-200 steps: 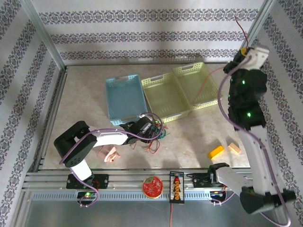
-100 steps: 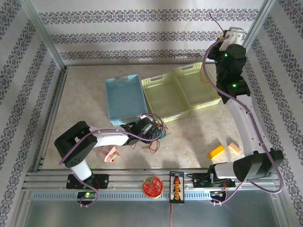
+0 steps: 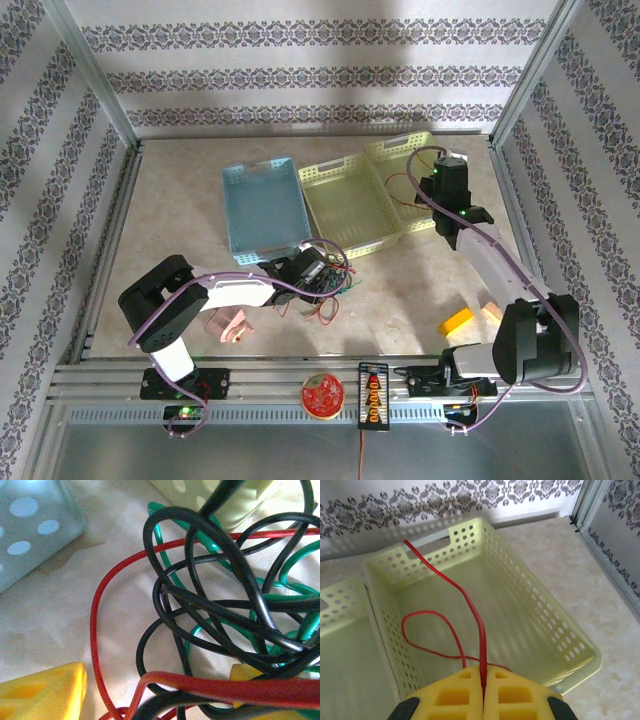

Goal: Untangle the cables

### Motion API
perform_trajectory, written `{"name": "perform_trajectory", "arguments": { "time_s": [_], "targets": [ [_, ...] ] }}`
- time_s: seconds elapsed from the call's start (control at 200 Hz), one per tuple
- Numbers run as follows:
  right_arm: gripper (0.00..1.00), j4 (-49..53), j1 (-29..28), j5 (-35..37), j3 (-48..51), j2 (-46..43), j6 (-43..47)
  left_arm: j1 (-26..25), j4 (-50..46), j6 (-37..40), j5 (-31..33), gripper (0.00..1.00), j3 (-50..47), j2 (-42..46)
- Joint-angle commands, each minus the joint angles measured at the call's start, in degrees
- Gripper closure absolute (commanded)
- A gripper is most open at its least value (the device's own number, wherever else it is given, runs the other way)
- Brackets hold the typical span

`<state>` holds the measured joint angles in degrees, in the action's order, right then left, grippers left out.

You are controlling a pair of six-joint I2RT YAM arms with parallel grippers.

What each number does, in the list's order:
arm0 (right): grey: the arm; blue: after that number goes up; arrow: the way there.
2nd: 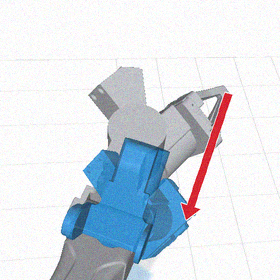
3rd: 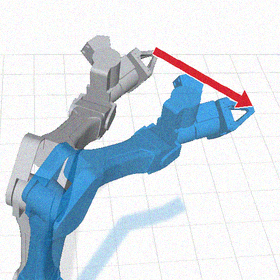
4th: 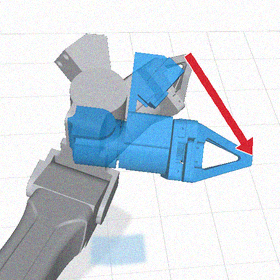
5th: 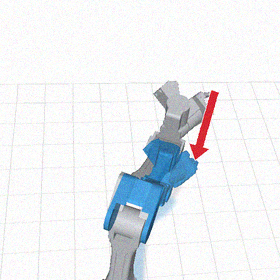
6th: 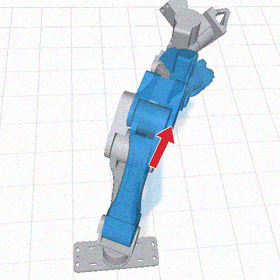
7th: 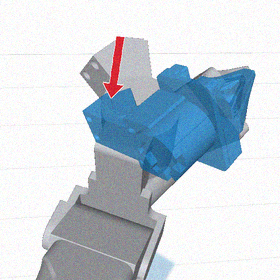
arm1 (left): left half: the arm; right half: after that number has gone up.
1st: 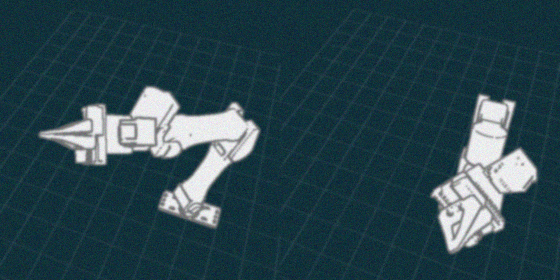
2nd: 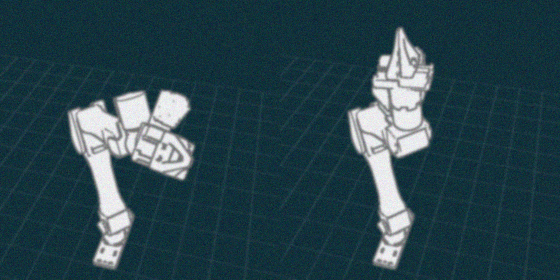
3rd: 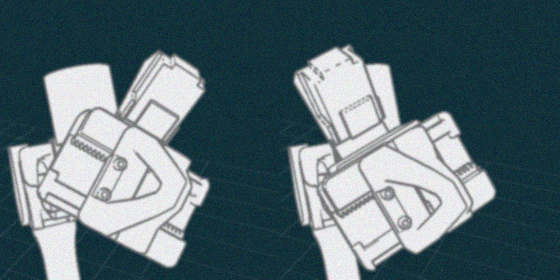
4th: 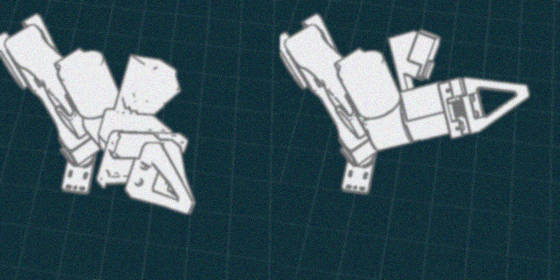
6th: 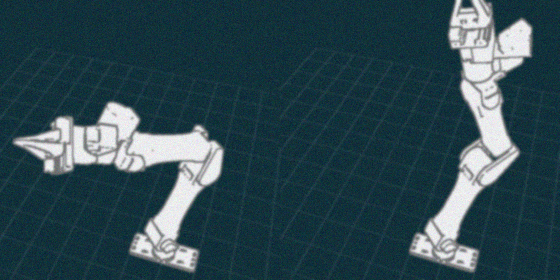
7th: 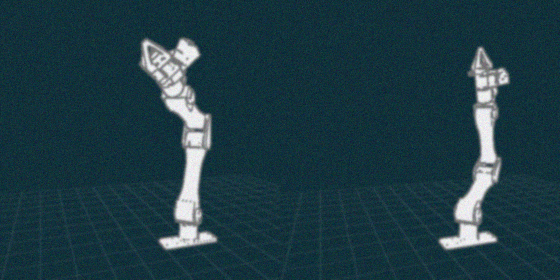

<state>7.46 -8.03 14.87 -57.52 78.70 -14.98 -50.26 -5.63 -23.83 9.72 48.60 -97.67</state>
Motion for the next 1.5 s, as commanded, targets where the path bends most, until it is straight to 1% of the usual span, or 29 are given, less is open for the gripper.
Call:
{"name": "perform_trajectory", "arguments": {
  "time_s": [0.0, 0.365, 0.575, 0.76, 0.92, 1.095, 1.274, 1.494],
  "targets": [
    [1.0, -0.72, 0.01, -0.7, 0.04, 3.19, -1.44, -1.6, -3.61, 1.51, -0.15, 0.24, 0.58, -1.05],
    [1.0, 0.84, 1.62, -4.14, -5.52, 15.89, -3.62, -1.6, -3.72, -0.24, 4.91, 0.24, 0.35, 0.98],
    [1.0, 5.87, 2.9, -6.45, -6.37, 20.24, -5.99, -1.6, -3.97, -0.42, 6.25, 0.24, 1.34, 0.9],
    [1.0, 10.4, 3.2, -7.58, -4.94, 18.67, -7.88, -1.6, -4.13, -0.85, 7.38, 0.23, 1.41, 1.25],
    [1.0, 12.04, 3.2, -12.31, -0.72, 16.14, -12.04, -1.51, -4.3, -1.55, 9.77, 0.23, 1.97, 1.08],
    [1.0, 10.75, 3.2, -17.38, 4.16, 11.63, -17.54, -1.46, -4.72, -1.66, 11.77, 0.22, 4.09, 0.39],
    [1.0, 10.59, 3.2, -16.75, 4.92, 8.87, -18.17, -1.47, -6.59, -0.93, 12.01, 0.2, 6.67, -1.07],
    [1.0, 11.37, 3.5, -14.51, 3.13, 8.21, -14.32, -1.5, -5.8, -1.02, 11.45, 0.2, 5.77, -0.16]
  ]
}}
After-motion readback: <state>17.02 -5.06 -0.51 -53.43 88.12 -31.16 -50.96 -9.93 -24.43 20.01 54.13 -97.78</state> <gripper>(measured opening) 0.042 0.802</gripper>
